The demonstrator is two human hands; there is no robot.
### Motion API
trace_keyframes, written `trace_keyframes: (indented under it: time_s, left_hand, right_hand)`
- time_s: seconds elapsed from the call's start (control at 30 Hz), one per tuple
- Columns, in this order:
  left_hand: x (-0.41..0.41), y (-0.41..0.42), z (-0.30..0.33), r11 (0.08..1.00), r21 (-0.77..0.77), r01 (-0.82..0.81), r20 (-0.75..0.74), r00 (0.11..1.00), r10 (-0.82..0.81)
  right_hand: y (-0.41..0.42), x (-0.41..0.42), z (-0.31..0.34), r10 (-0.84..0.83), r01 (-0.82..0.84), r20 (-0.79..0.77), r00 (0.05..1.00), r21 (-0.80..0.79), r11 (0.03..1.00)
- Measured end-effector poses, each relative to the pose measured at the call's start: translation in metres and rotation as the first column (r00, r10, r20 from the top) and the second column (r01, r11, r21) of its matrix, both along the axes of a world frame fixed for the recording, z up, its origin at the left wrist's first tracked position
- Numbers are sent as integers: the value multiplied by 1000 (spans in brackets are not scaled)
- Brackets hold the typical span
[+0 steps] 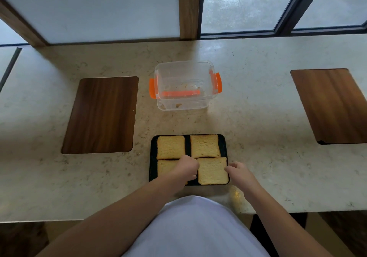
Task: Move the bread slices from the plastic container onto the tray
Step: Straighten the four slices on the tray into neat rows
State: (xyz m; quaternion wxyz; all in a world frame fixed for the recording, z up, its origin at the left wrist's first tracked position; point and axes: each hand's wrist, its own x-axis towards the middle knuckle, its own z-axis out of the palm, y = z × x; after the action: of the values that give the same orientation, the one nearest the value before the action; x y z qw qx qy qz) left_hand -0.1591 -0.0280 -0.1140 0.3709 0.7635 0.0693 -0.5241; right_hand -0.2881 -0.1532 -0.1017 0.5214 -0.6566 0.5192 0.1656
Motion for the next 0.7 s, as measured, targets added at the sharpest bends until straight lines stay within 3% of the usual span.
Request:
trace_keyframes:
  time_s: [0.27,0.4,0.7]
  left_hand:
    - [-13,6,-4,998,-45,33,-15,999,-34]
    - [-17,9,-6,995,21,94,7,996,-94]
    - [-12,12,-1,998,39,51,16,999,-52]
  right_hand:
    - [14,3,1,26,-25,16,1000,-55,998]
    - [14,4,1,16,-15,14,1000,-75,997]
    - [12,11,2,40,-41,-14,999,-15,999]
